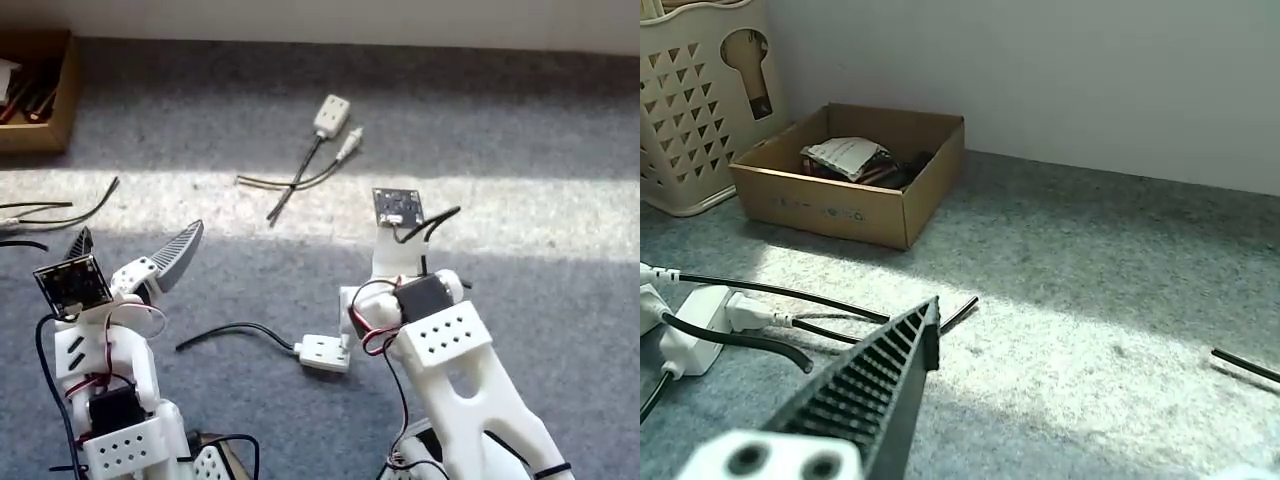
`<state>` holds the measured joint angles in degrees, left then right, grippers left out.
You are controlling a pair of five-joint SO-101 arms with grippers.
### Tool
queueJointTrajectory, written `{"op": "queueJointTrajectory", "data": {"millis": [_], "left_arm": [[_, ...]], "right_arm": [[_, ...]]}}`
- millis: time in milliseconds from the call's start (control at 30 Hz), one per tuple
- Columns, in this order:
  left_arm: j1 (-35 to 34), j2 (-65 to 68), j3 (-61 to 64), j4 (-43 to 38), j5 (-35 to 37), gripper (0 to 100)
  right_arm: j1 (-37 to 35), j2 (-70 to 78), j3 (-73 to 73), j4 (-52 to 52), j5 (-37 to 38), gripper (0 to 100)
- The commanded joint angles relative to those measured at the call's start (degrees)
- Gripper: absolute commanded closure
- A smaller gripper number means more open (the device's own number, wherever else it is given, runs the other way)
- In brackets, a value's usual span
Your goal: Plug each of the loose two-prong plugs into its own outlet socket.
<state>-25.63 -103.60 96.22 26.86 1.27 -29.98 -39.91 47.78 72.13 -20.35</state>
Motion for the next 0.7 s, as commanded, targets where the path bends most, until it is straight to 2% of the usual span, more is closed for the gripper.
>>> {"op": "queueJointTrajectory", "data": {"millis": [0, 667], "left_arm": [[-0.2, -0.3, 0.8, -0.1, 0.3, 47], [-0.2, -0.3, 0.8, -0.1, 0.3, 47]], "right_arm": [[-0.6, -1.6, -0.3, -0.8, 0.6, 99.3], [-0.7, -1.7, 7.0, -0.5, 1.1, 99.3]]}}
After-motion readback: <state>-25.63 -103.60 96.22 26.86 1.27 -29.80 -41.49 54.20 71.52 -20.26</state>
